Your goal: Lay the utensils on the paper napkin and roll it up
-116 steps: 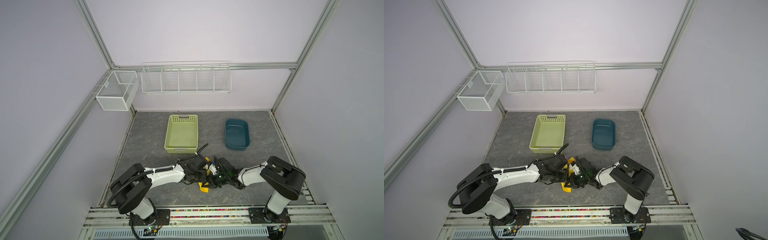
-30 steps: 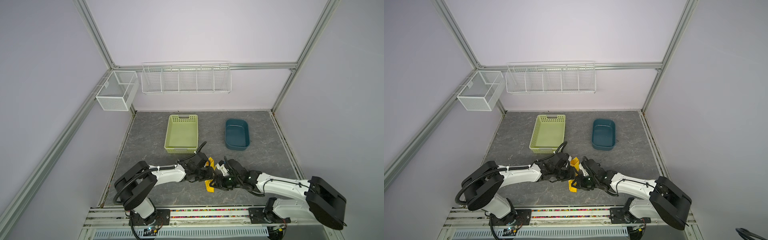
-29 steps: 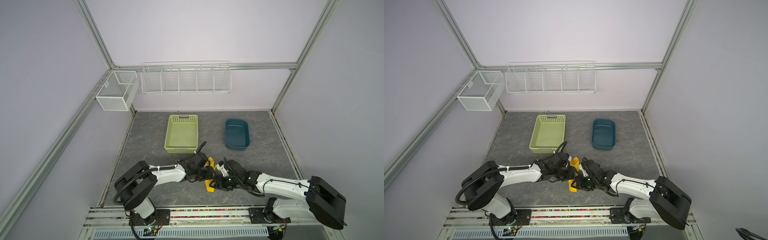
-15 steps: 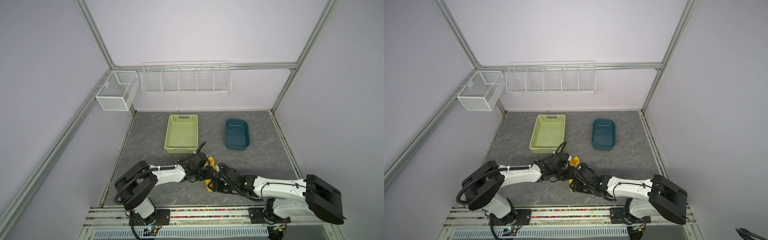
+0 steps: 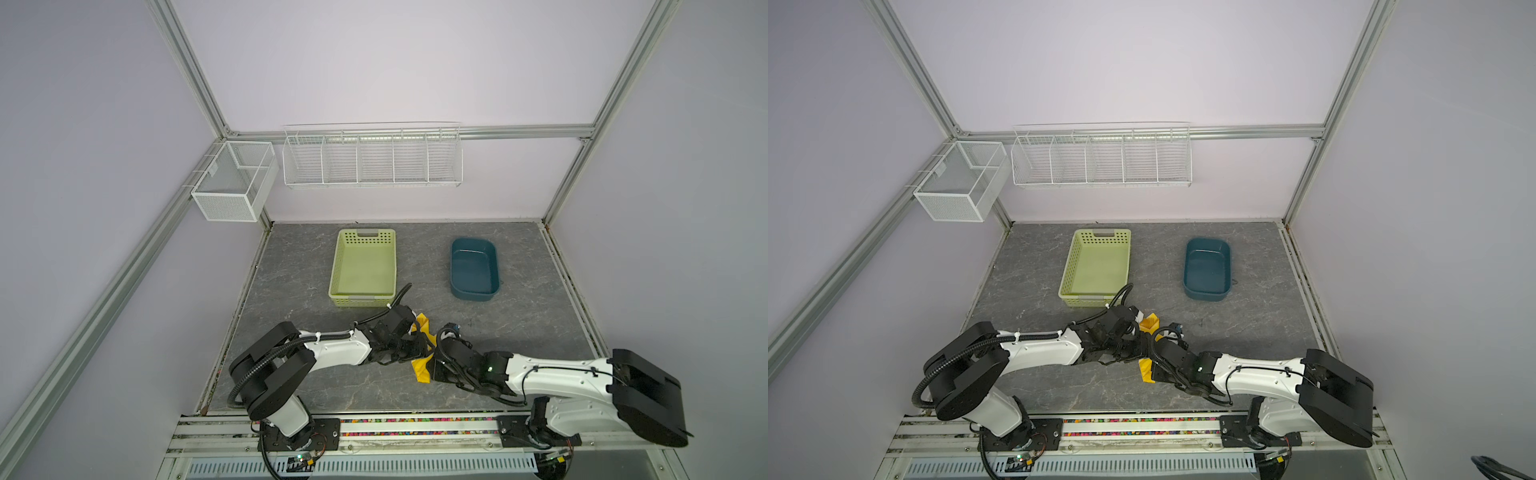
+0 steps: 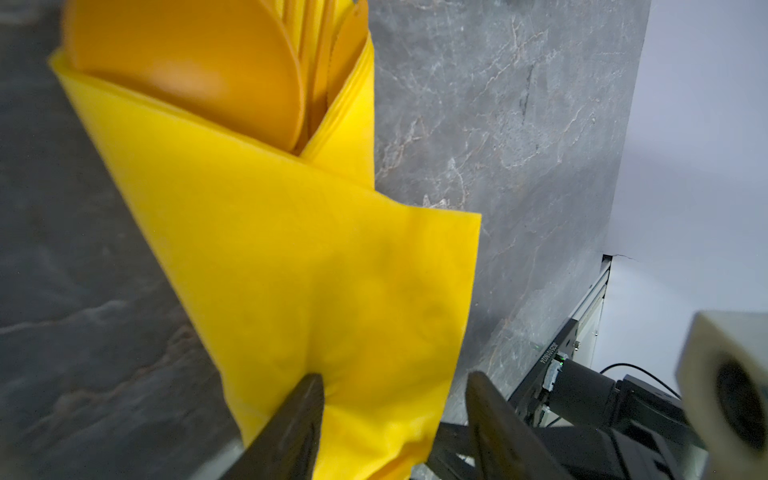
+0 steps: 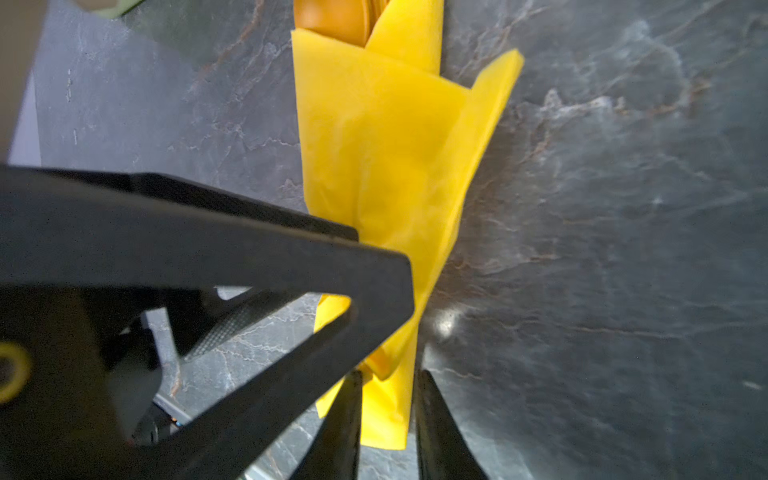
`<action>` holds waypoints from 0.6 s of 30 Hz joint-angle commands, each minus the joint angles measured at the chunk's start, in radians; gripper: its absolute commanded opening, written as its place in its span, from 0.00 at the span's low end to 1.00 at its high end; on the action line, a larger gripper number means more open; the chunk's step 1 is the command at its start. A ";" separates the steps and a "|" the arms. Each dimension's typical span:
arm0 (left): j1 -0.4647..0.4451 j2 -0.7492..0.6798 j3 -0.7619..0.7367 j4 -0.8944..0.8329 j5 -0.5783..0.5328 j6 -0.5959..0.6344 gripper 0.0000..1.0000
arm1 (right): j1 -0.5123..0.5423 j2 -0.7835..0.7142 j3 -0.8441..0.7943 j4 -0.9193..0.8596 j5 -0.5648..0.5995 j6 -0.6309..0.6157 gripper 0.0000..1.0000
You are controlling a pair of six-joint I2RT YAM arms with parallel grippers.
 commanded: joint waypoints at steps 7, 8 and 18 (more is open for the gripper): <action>-0.003 0.022 -0.034 -0.070 0.001 0.001 0.57 | -0.003 -0.057 -0.033 0.023 0.002 0.024 0.18; -0.004 0.024 -0.034 -0.070 0.000 0.001 0.57 | -0.006 -0.068 -0.040 0.028 0.001 0.029 0.17; -0.003 0.023 -0.031 -0.069 -0.001 0.001 0.57 | -0.059 -0.104 -0.110 0.110 -0.103 0.079 0.06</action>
